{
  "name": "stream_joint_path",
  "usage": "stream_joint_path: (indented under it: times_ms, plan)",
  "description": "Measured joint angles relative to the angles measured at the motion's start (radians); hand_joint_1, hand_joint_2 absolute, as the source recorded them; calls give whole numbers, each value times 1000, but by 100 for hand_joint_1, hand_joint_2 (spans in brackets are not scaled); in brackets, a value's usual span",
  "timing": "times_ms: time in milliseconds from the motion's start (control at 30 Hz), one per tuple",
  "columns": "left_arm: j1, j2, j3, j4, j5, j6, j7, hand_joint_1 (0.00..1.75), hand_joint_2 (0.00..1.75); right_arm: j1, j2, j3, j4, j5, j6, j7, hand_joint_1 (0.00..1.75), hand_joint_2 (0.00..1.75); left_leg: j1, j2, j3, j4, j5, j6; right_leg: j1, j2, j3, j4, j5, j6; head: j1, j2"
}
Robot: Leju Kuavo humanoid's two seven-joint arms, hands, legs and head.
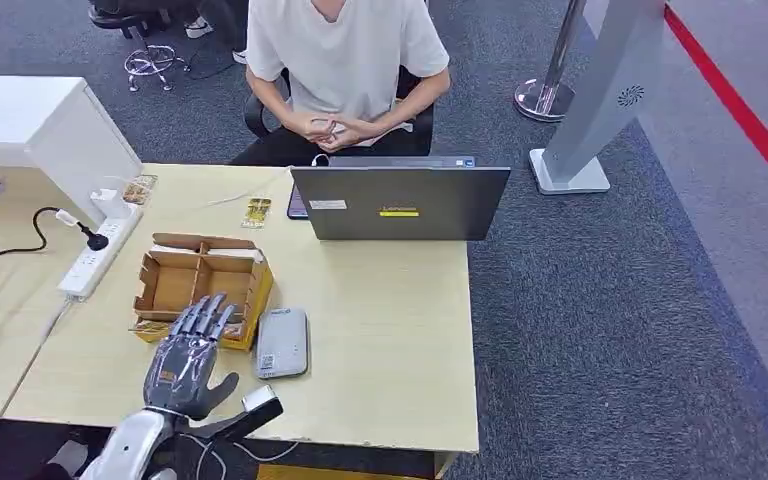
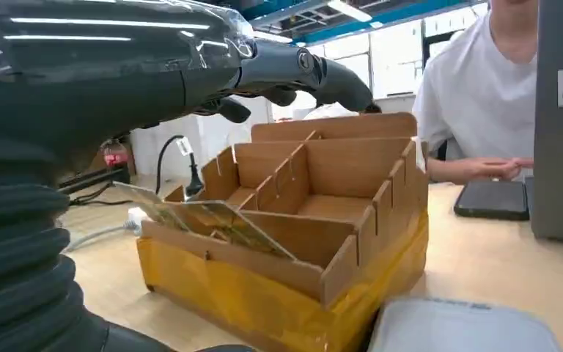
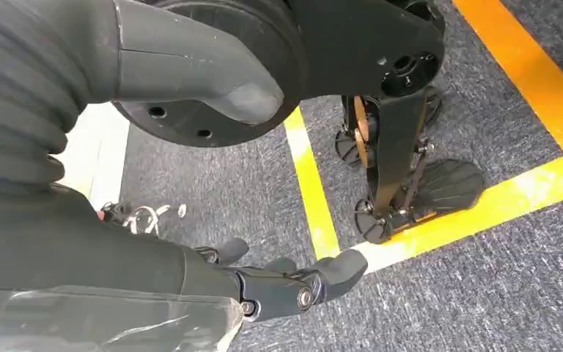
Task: Pass the card to the sensor for recognition and then transmit it.
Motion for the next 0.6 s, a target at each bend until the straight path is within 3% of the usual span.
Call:
stream_joint_path:
  times_ms: [200, 600]
  plan:
    - [-22, -20, 13, 0, -21, 26, 8, 0, 175, 0, 0, 0, 0, 8, 3, -1, 0, 175, 0, 0, 0, 0, 0, 0, 0, 0, 0, 0, 0, 0, 0, 0]
    - [-43, -34, 37, 6, -45, 12, 44, 0, 175, 0, 0, -4, 0, 14, 3, 6, 0, 175, 0, 0, 0, 0, 0, 0, 0, 0, 0, 0, 0, 0, 0, 0]
